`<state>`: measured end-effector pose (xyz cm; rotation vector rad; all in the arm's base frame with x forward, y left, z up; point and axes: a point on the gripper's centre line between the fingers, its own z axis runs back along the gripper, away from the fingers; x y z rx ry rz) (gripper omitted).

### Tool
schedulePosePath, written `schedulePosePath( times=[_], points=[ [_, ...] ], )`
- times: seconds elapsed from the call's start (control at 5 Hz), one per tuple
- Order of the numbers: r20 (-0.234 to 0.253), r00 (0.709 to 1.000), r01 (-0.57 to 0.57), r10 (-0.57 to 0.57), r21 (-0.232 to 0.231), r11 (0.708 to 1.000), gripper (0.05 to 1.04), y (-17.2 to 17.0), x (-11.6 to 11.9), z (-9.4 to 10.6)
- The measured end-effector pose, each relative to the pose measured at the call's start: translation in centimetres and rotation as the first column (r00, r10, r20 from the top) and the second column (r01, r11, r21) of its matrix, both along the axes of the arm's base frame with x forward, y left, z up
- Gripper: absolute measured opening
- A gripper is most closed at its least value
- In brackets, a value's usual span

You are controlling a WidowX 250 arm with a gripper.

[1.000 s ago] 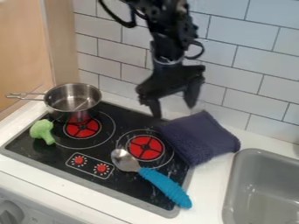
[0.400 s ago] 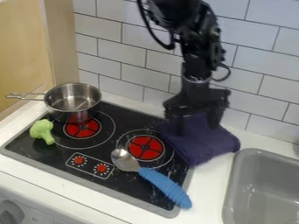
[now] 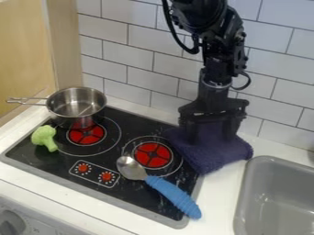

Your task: Move purple towel from the top right to center of stove

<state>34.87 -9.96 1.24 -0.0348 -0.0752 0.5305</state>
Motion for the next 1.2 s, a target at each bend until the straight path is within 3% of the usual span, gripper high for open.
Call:
schedulePosePath(
  times=[0.4,0.6,1.2],
  points=[
    [0.001,1.0,-0.028,0.028,0.02,0.999,0.999,0.6,-0.4,-0.3],
    [-0.03,0.997,-0.068,0.07,0.066,0.995,0.999,2.0,-1.6,-0.5],
    [-0.038,0.989,-0.137,0.141,0.1,0.986,0.999,5.3,-3.4,-0.7]
  ],
)
